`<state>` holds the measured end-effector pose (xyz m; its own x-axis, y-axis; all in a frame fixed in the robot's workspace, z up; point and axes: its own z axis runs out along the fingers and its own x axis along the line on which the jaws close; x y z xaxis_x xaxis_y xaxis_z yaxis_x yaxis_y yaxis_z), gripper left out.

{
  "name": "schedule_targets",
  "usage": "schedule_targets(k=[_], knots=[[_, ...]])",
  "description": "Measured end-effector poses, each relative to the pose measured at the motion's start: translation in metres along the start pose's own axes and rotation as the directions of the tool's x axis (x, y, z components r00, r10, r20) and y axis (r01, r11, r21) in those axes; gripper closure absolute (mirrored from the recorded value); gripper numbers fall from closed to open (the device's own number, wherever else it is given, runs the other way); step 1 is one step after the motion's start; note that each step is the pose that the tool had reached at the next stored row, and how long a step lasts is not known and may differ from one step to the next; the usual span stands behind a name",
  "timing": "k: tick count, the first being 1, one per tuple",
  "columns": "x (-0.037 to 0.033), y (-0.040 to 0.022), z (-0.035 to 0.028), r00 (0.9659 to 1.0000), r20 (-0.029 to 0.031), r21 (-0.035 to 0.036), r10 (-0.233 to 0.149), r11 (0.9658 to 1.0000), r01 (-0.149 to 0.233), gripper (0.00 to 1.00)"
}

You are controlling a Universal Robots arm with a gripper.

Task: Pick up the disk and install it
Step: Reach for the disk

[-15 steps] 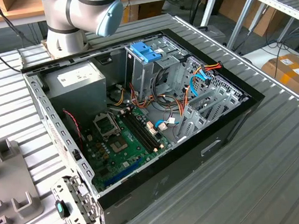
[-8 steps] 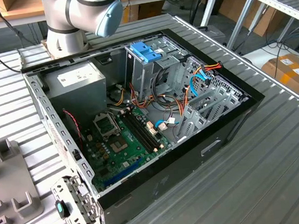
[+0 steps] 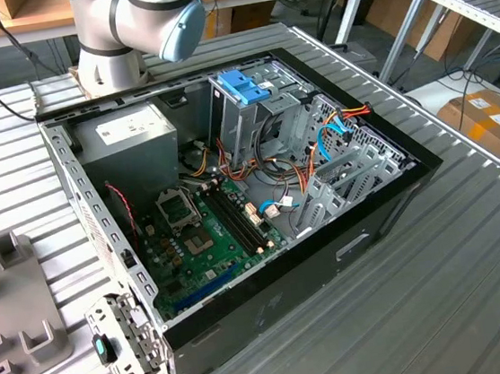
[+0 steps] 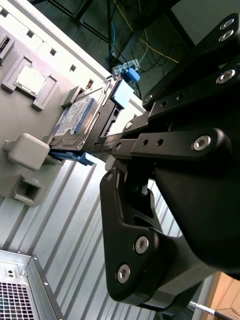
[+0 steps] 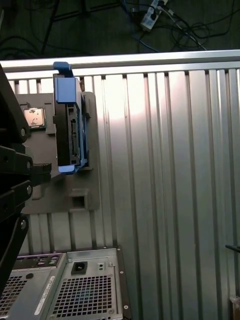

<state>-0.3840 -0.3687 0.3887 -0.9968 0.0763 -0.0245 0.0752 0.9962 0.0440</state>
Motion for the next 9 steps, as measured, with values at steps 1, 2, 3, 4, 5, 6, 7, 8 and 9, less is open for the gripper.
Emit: schedule_targets(k=[1, 2, 3, 4, 5, 6, 7, 8, 9], knots=[[0.0006, 0.0000, 0.0000, 1.0000, 0.0000, 0.0000, 0.000, 1.0000, 0.000, 0.89], [0.0016, 0.0000, 0.0000, 1.0000, 0.0000, 0.0000, 0.000, 1.0000, 0.000, 0.89], [0.0025, -0.0002, 0.0001, 1.0000, 0.0000, 0.0000, 0.000, 1.0000, 0.000, 0.89], [0.0041, -0.0003, 0.0001, 1.0000, 0.0000, 0.0000, 0.000, 1.0000, 0.000, 0.89], [0.0055, -0.0004, 0.0001, 1.0000, 0.0000, 0.0000, 0.000, 1.0000, 0.000, 0.89], [0.0083, -0.0006, 0.0001, 1.0000, 0.0000, 0.0000, 0.000, 1.0000, 0.000, 0.89], [0.0115, -0.0008, 0.0001, 1.0000, 0.0000, 0.0000, 0.000, 1.0000, 0.000, 0.89], [0.0149, -0.0010, 0.0001, 1.0000, 0.0000, 0.0000, 0.000, 1.0000, 0.000, 0.89], [0.0182, -0.0012, 0.0001, 1.0000, 0.0000, 0.0000, 0.000, 1.0000, 0.000, 0.89]])
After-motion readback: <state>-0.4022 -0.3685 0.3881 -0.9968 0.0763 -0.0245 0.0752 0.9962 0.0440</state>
